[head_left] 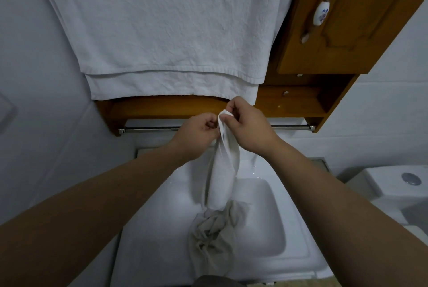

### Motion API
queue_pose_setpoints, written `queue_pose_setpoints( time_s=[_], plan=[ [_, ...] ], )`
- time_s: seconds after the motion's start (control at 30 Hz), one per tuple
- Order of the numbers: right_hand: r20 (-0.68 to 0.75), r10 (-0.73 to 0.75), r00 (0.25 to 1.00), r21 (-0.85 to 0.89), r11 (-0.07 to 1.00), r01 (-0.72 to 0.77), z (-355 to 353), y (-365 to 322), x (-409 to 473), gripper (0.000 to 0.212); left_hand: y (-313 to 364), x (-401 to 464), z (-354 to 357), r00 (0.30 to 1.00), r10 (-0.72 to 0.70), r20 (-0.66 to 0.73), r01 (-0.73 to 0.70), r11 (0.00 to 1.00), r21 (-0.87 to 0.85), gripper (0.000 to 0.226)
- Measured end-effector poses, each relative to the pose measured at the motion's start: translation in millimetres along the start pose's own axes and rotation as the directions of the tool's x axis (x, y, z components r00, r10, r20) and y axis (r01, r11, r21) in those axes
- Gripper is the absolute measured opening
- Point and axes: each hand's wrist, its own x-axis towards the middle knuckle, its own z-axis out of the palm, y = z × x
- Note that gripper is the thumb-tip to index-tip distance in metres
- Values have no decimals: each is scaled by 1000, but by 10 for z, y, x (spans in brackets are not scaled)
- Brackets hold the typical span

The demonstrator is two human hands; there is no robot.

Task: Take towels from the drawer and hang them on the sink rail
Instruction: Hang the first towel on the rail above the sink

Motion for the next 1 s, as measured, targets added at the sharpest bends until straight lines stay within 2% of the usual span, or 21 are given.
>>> queue_pose_setpoints(
  time_s=[0.17, 0.3, 0.37, 0.57, 0.77, 0.9, 1.0],
  plan=[
    [72, -41, 997, -14, 999, 42, 7, -30, 11, 12, -28, -15, 21, 999, -41, -6, 41, 997, -59, 14],
    [24, -53, 998, 2, 999, 53, -28, -77, 26, 14, -76, 1, -6, 984, -175, -27, 166, 966, -196, 25],
    [24, -59, 998, -13, 998, 60, -54, -93, 29, 15, -82, -1, -12, 981, -193, -11, 185, 956, -227, 30],
    [53, -37, 998, -9, 999, 37, -125, -75, 24, 14, -89, -101, -22, 991, -131, 21, 133, 980, -147, 15],
    [83, -23, 996, 58, 998, 19, -144, -65, -1, 14, -35, -171, 26, 996, -65, 65, 77, 978, -196, 22],
    [122, -38, 992, 87, 996, 27, -119, -80, -60, 10, -6, -187, 82, 999, -39, -11, 38, 998, -59, 10],
    [149, -57, 987, 117, 992, 39, -136, -84, -104, 10, 11, -220, 92, 999, -39, -11, 39, 997, -67, 10]
  ],
)
